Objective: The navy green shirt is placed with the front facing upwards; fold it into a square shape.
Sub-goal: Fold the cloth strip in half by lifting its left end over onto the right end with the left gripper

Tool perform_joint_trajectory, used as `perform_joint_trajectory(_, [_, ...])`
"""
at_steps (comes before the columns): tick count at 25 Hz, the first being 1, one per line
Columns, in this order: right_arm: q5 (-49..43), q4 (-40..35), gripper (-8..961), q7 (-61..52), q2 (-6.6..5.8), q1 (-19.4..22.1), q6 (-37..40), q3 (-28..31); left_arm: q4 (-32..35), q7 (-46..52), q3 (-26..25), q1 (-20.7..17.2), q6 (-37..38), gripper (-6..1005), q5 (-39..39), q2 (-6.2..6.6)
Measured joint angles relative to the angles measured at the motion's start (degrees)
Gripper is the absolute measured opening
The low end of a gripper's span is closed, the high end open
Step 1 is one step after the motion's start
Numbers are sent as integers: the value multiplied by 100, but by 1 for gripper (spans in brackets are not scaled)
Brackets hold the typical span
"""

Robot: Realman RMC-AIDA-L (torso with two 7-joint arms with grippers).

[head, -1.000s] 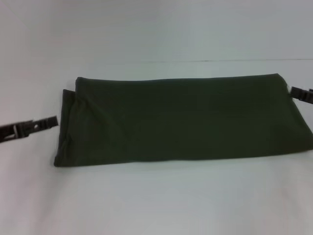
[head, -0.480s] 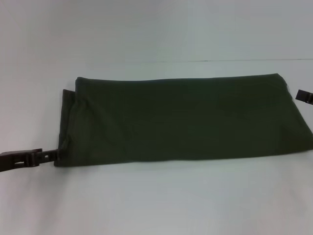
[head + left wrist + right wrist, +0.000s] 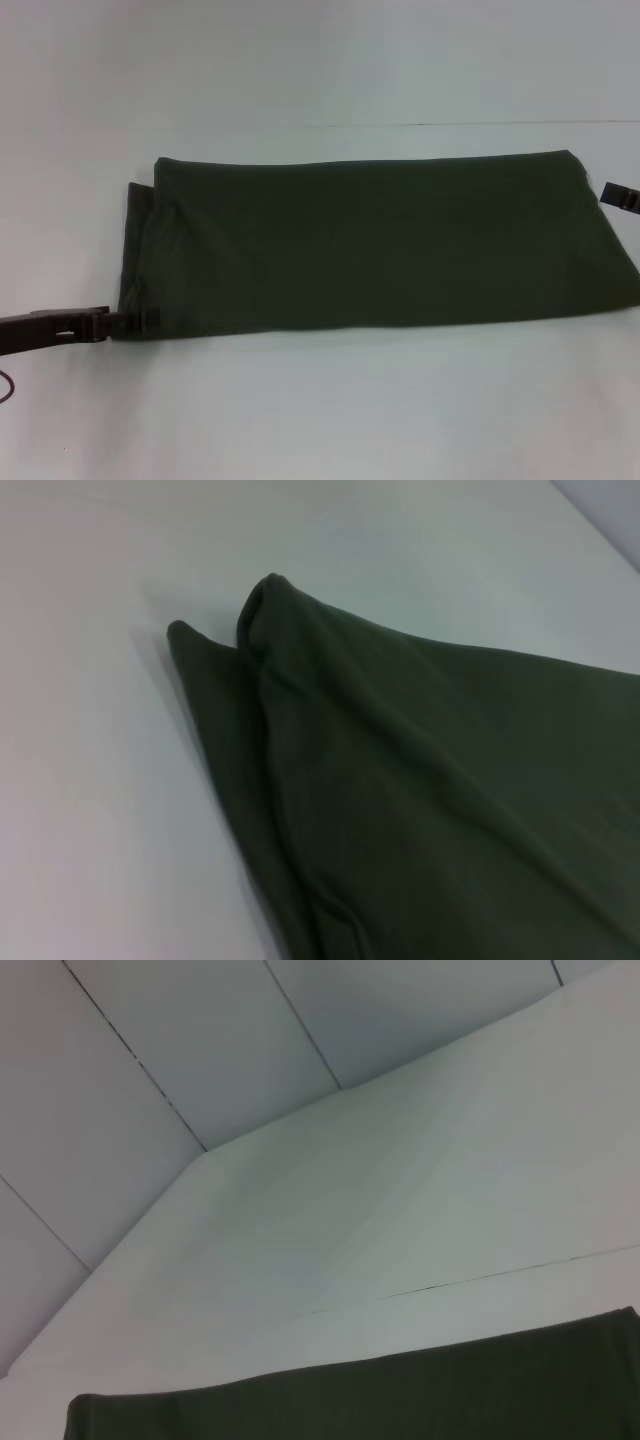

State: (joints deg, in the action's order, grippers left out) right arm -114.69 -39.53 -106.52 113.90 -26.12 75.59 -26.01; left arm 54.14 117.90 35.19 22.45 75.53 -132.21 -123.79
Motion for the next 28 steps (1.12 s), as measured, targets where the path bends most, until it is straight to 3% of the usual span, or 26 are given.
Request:
perform_joint_trajectory(22, [22,7,947,44,18,46,-19,55,-83,-21,94,82,-135,811,-140,1])
perform_joint_trajectory(28, [38,8,947,44,18,45,-18,62,-63,9,93,99,-203,618,-203,11])
